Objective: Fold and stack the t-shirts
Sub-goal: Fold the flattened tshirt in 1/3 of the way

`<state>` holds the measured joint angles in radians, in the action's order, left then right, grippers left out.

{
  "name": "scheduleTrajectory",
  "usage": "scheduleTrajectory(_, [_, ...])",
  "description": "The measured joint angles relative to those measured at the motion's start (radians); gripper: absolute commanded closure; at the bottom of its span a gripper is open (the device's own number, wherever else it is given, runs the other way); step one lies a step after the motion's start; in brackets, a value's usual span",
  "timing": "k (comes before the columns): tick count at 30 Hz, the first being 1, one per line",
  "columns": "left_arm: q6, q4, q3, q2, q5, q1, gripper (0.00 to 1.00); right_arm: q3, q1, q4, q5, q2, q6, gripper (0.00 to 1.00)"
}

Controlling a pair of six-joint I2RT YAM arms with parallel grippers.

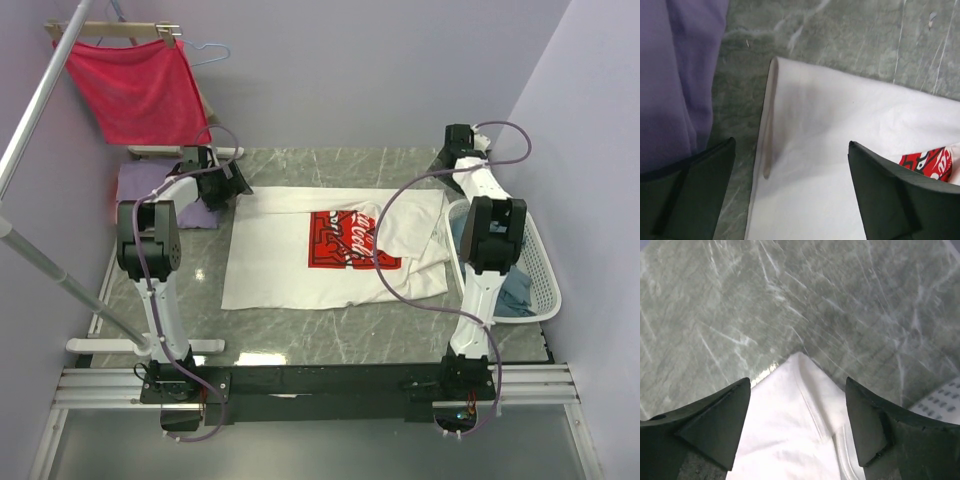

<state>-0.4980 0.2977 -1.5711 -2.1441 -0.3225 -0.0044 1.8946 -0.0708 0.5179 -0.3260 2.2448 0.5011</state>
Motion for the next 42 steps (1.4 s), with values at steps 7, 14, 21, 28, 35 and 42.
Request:
scheduleTrajectory(7, [-0.016, -0.08, 0.084, 0.08, -0.018, 0.0, 0.01, -0.104, 0.0, -0.017, 0.024, -0.184, -0.021, 0.13])
scheduleTrajectory(14, [-0.05, -0.165, 0.072, 0.124, -0.153, -0.042, 0.01, -0.311, 0.005, -0.032, 0.028, -0.436, 0.0, 0.02])
scheduleTrajectory(21, [-0.05, -0.162, 0.05, 0.118, -0.186, -0.21, 0.01, -0.618, 0.001, -0.049, 0.053, -0.607, -0.006, 0.04])
scheduleTrajectory(28, [-0.067, -0.159, 0.076, 0.117, -0.184, -0.278, 0.01, -0.479, 0.001, -0.058, 0.111, -0.486, -0.021, 0.06])
scheduleTrajectory(35, [-0.065, -0.135, 0.102, 0.117, -0.148, -0.266, 0.0, -0.325, 0.001, -0.059, 0.135, -0.315, -0.016, 0.06])
scheduleTrajectory(42, [-0.063, -0.108, 0.103, 0.117, -0.126, -0.266, 0.0, -0.452, 0.001, -0.059, 0.115, -0.404, -0.007, 0.07])
